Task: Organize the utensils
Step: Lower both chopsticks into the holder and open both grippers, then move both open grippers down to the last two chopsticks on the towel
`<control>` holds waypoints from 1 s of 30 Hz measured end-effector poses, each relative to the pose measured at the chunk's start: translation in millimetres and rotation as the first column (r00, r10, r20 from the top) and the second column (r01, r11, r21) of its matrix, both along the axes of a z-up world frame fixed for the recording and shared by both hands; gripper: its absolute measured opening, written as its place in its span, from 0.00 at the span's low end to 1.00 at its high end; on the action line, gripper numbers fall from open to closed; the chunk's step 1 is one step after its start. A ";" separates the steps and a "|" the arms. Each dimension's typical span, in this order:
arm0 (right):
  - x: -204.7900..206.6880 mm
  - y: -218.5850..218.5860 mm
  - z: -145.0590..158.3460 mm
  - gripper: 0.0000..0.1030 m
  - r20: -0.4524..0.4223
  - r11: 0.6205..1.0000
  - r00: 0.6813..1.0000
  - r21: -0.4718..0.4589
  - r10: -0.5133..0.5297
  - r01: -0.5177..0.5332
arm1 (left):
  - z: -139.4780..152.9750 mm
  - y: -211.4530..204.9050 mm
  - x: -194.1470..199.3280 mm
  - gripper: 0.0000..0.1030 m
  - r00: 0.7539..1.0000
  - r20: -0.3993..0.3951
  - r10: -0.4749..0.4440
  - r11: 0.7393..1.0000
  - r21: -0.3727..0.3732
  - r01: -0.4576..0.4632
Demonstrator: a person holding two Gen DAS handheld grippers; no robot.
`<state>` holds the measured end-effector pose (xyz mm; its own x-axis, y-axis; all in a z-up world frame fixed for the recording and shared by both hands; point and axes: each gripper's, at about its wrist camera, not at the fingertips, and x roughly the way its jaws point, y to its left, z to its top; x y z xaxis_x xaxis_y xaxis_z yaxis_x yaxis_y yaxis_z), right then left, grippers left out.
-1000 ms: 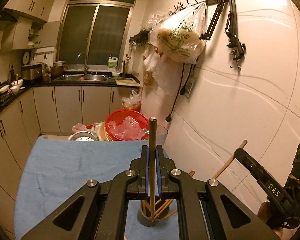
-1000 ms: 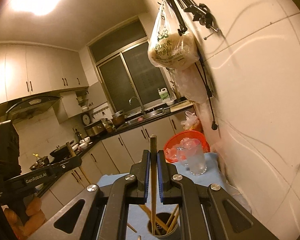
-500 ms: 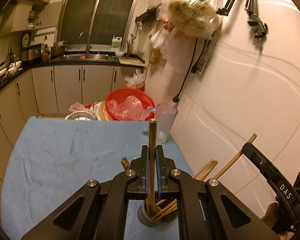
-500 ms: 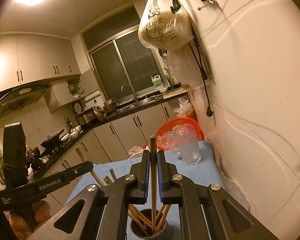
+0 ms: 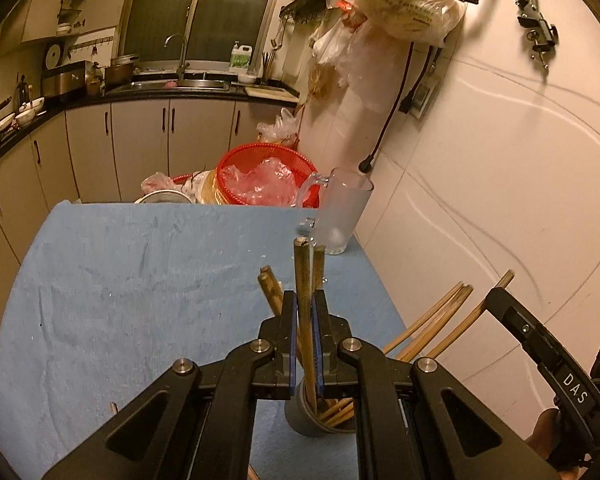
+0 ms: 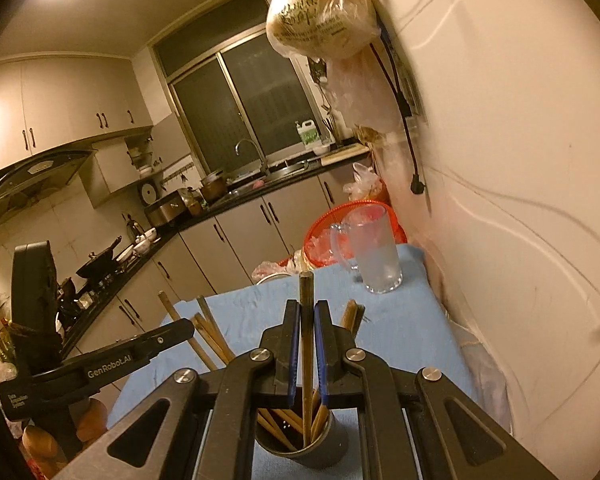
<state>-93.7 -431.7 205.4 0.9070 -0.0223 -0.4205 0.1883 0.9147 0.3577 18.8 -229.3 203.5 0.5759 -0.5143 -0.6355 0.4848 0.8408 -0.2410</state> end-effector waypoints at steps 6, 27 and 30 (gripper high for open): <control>-1.0 -5.3 -2.2 0.09 0.001 1.000 1.000 0.016 -0.004 0.004 | -2.5 -1.0 2.9 0.08 1.000 -0.001 -0.003 1.000 0.011 0.003; -43.2 15.4 7.0 0.09 0.020 0.999 0.999 0.021 0.050 -0.050 | 19.9 39.3 -21.6 0.25 0.999 0.031 0.008 0.999 -0.035 -0.007; -43.8 32.6 -1.9 0.11 -0.019 0.994 0.994 0.010 0.110 -0.110 | 14.7 64.5 -25.4 0.27 1.000 0.007 0.031 0.999 -0.045 -0.030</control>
